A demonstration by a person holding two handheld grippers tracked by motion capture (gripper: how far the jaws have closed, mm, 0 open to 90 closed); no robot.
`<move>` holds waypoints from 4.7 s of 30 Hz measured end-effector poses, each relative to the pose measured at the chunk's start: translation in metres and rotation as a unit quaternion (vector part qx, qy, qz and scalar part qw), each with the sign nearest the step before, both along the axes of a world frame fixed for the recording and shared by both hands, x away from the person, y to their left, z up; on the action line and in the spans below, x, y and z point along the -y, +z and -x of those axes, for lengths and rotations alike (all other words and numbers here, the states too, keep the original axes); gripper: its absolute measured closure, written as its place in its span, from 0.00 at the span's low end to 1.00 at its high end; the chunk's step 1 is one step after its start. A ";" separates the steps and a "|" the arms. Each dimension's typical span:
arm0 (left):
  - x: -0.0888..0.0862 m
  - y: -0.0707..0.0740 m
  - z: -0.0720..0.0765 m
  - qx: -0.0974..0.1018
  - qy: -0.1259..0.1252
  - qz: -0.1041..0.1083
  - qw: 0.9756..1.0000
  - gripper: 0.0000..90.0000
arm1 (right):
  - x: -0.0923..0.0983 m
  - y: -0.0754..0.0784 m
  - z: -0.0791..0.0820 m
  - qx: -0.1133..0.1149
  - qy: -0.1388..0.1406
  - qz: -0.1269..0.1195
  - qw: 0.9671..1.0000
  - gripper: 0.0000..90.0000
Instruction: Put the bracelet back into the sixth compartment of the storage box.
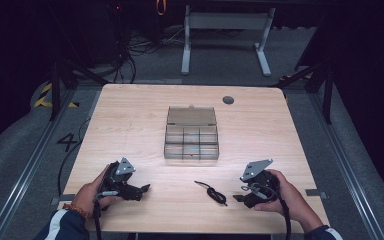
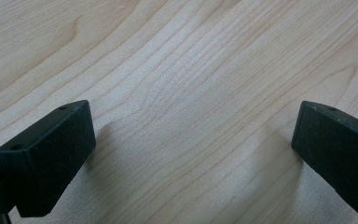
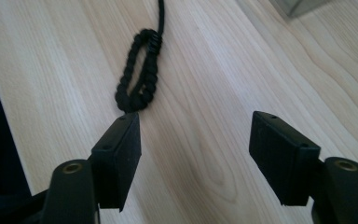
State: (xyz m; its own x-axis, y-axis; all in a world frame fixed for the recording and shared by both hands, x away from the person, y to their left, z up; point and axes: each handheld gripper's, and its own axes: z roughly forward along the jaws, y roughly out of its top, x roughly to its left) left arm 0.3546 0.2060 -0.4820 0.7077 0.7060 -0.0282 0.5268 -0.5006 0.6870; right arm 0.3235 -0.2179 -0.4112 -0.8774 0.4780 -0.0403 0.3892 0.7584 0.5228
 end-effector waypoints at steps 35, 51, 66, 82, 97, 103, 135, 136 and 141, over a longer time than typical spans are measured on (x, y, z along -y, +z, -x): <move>0.000 0.000 0.000 0.000 0.000 0.001 1.000 0.00 | -0.072 -0.026 -0.010 -0.042 0.058 0.081 0.994 0.64; 0.000 0.000 0.000 0.000 0.000 0.000 1.000 0.00 | -0.069 -0.024 -0.006 -0.040 0.073 0.085 0.993 0.83; 0.000 0.000 0.000 0.000 0.000 0.001 1.000 0.00 | -0.056 -0.017 -0.003 -0.026 0.073 0.084 0.993 0.84; 0.000 0.000 0.000 0.000 0.000 0.001 1.000 0.00 | -0.036 -0.001 -0.003 -0.007 0.061 0.072 0.996 0.84; 0.000 0.000 0.000 0.000 0.000 0.000 1.000 0.00 | -0.024 0.014 -0.011 0.007 0.054 0.058 0.997 0.84; 0.000 0.000 0.000 0.000 0.000 0.001 1.000 0.00 | -0.022 0.022 -0.019 0.012 0.050 0.060 0.997 0.84; 0.000 0.000 0.000 0.000 0.000 0.001 1.000 0.00 | -0.044 0.066 -0.076 0.038 0.046 0.073 0.996 0.84; 0.000 0.000 0.000 0.000 0.001 0.000 1.000 0.00 | -0.046 0.067 -0.078 0.036 0.047 0.069 0.996 0.84; 0.000 0.000 0.000 0.000 0.000 0.001 1.000 0.00 | -0.055 0.066 -0.086 0.035 0.048 0.076 0.995 0.84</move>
State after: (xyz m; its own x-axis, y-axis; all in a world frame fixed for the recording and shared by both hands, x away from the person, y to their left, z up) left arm 0.3546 0.2060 -0.4821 0.7075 0.7061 -0.0289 0.5266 -0.4994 0.6880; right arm 0.4096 -0.1634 -0.3455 -0.9113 0.3754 -0.1692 0.2770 0.8630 0.4225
